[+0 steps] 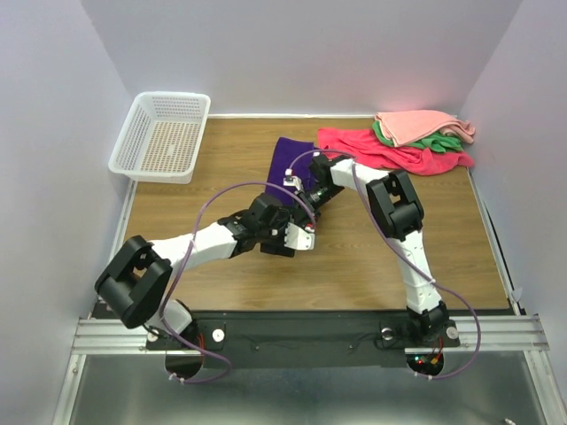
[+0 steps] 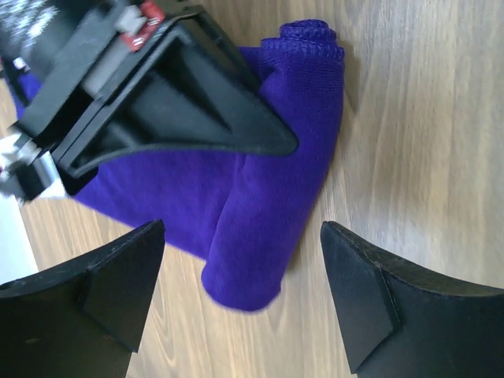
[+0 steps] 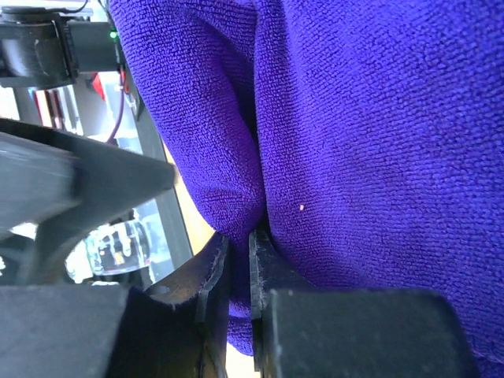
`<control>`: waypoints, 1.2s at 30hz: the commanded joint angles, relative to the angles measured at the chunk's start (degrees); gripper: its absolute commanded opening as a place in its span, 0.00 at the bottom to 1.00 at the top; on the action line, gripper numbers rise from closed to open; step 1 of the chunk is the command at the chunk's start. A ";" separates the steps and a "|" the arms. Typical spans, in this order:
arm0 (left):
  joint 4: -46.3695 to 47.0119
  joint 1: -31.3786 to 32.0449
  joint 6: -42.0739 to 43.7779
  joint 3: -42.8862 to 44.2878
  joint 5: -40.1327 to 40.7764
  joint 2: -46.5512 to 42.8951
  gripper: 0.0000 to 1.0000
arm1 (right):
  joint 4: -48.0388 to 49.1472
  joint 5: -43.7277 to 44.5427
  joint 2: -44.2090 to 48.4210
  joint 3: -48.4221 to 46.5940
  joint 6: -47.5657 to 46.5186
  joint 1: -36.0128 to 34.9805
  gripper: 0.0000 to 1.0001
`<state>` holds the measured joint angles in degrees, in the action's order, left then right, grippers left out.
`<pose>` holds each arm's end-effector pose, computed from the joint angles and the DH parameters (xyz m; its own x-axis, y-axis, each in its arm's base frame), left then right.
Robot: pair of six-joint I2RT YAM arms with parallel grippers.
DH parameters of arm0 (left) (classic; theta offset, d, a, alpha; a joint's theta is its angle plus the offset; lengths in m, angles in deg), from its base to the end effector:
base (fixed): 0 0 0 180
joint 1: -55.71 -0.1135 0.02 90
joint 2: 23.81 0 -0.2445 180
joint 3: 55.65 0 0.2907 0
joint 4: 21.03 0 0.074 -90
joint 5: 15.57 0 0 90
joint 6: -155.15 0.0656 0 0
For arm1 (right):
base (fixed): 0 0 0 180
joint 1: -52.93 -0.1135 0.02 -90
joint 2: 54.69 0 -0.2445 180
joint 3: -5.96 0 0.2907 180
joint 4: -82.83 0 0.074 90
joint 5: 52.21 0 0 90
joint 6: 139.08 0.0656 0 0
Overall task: Roll the towels
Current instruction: Roll the towel
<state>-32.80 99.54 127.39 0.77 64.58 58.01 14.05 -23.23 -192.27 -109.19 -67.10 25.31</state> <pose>0.2507 -0.2562 0.1471 0.4878 0.7403 -0.4626 0.7493 -0.0832 0.6570 0.3871 0.2673 0.0618 -0.7780 -0.5762 -0.2505 -0.4721 0.2730 0.8382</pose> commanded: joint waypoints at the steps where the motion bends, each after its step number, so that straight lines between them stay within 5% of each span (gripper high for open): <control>1: 2.94 0.64 3.94 1.81 -1.22 1.76 0.92 | -3.43 1.69 -2.34 -1.17 0.53 0.63 0.15; 10: 0.83 0.99 3.33 2.50 -1.94 7.91 0.76 | -5.80 0.37 -3.13 -2.14 0.01 1.34 0.18; 16: -2.77 -2.43 0.26 4.96 -1.49 12.22 0.51 | -7.91 1.51 -2.61 -1.88 -1.84 1.60 0.29; 23: -7.87 -7.71 -4.58 4.80 -6.14 11.78 0.01 | -7.92 1.86 -1.20 -0.56 -2.11 3.18 0.44; 26: -12.95 -8.33 -5.46 5.32 -11.41 13.00 0.00 | -7.39 0.99 0.38 -1.43 -1.23 5.28 0.63; 36: -29.47 -14.47 -3.62 19.46 -24.51 28.45 0.00 | 1.48 4.67 10.47 -2.05 7.65 12.58 0.68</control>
<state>-48.31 88.28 123.70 17.69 43.01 78.09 10.69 -22.03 -188.88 -110.18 -62.68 35.41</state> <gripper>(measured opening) 0.129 0.678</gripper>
